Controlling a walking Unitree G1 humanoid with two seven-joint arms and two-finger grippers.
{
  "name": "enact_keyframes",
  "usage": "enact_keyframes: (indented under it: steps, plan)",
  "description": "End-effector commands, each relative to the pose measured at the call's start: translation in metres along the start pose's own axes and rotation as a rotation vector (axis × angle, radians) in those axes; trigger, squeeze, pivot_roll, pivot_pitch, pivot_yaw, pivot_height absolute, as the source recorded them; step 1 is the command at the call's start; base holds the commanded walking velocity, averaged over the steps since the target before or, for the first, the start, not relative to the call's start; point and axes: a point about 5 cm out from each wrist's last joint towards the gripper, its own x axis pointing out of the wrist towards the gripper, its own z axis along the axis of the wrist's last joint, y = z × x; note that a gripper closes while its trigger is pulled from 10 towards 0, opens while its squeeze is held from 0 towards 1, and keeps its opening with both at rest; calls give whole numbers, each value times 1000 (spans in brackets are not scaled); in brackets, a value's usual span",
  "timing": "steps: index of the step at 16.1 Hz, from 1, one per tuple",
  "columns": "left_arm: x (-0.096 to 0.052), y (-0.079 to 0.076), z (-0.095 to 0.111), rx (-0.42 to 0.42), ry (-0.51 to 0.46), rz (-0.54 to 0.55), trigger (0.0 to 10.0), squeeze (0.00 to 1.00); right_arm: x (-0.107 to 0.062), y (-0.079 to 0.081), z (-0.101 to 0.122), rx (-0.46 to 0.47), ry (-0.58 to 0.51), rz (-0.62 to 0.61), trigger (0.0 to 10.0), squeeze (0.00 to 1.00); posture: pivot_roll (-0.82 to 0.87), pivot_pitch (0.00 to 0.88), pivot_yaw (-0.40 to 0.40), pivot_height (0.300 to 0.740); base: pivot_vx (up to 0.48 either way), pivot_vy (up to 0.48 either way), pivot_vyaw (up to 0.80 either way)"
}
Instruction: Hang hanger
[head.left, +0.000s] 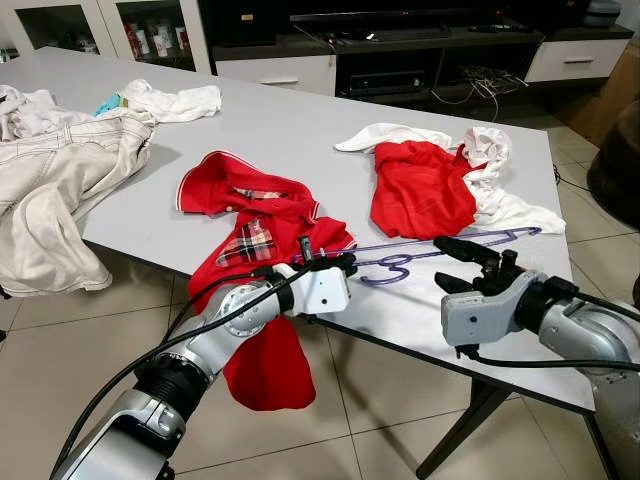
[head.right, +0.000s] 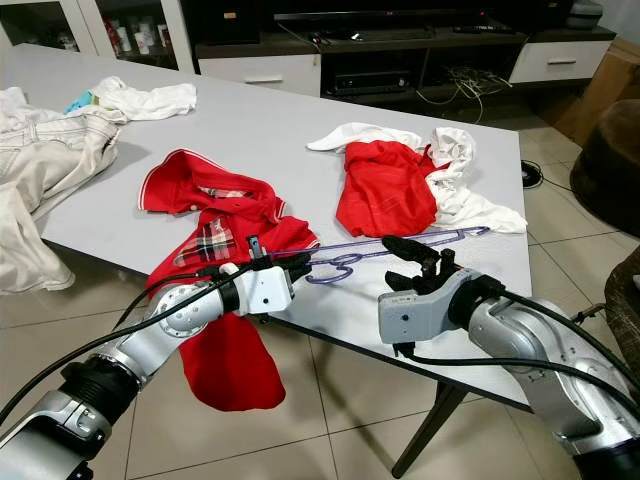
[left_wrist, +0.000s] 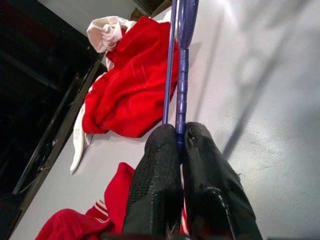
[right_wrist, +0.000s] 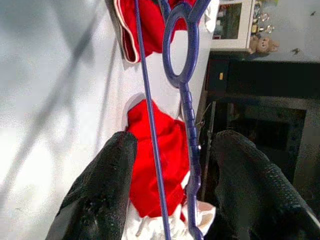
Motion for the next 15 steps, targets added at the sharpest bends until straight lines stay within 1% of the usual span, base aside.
enact_keyframes:
  steps: [1, 2, 3, 4, 5, 9, 10, 11, 15]
  plan:
    - [1, -1, 4, 27, -20, -10, 10000, 0, 1, -5, 0, 6, -3, -9, 3373, 0, -143, 0, 28, 740, 0, 0, 0]
    - [1, -1, 4, 29, -20, -9, 10000, 0, 1, -4, -1, 9, 2, -6, 2627, 0, -143, 0, 28, 740, 0, 0, 0]
    - [1, -1, 5, 31, -21, -8, 10000, 0, 1, -4, -1, 14, 6, -4, 1412, 0, -142, 0, 27, 740, 0, 0, 0]
    - [1, -1, 5, 32, -21, -7, 10000, 0, 2, -4, -2, 19, 9, -7, 510, 0, -142, 0, 27, 740, 0, 0, 0]
    - [1, -1, 5, 32, -21, -6, 10000, 0, 2, -5, -2, 19, 10, -8, 1412, 0, -142, 0, 27, 740, 0, 0, 0]
    - [1, -1, 5, 34, -21, -4, 10000, 0, 4, -5, -3, 24, 24, -12, 1961, 0, -139, 0, 27, 740, 0, 0, 0]
    - [0, -2, 4, 35, -22, -4, 10000, 0, 4, -5, -3, 26, 26, -10, 1255, 0, -139, 0, 27, 740, 0, 0, 0]
    - [0, -2, 4, 37, -22, -5, 10000, 0, 5, -3, -3, 29, 27, -7, 0, 0, -139, 0, 28, 740, 0, 0, 0]
    - [0, -2, 5, 42, -25, -6, 10000, 0, 5, -1, 0, 49, 16, 4, 0, 0, -139, 0, 28, 740, 0, 0, 0]
